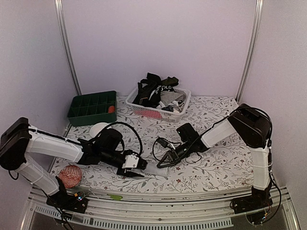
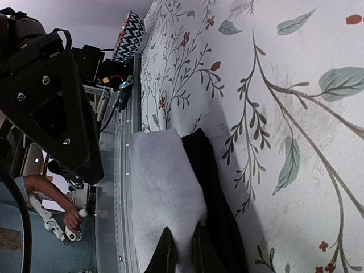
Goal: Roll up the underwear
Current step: Pick up the underwear from the center of the board.
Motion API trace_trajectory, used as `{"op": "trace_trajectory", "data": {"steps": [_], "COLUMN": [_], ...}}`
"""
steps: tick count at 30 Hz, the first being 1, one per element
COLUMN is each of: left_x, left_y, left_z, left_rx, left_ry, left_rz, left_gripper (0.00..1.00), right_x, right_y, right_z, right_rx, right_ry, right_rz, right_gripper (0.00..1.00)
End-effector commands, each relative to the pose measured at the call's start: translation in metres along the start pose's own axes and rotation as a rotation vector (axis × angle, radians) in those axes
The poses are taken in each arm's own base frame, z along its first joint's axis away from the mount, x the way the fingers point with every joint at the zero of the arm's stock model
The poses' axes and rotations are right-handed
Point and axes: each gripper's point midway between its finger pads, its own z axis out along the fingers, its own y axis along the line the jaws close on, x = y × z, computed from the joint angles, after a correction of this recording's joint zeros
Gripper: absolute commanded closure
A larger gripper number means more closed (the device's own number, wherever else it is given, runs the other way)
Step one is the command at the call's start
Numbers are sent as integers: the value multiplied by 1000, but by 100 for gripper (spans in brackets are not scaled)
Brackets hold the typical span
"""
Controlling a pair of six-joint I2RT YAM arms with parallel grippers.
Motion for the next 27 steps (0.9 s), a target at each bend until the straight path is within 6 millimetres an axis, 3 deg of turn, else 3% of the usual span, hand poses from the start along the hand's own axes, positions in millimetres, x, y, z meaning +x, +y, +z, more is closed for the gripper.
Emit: {"op": "trace_trajectory", "data": {"steps": [1,6,13,21,27], "left_x": [-9,-1,29,68,65], "left_y": [33,30,24,22,4], "left_z": [21,45,67,76,62], "left_rx": [-148,-135,-104,-49,76], "left_ry": [28,72,176,345,340], "left_rz": [163,218,222,96,31], "left_gripper": [45,45,48,80,100], "right_x": [57,60,66,50,13], "right_y": [-56,-73,-84,-67,-48], "right_z": [8,7,6,0,-28], "right_rx": [152,207,246,213,233], "right_ry": [130,144,150,110,8], "right_rz": [216,256,329,258,186], "right_gripper": [100,100,100,100,66]}}
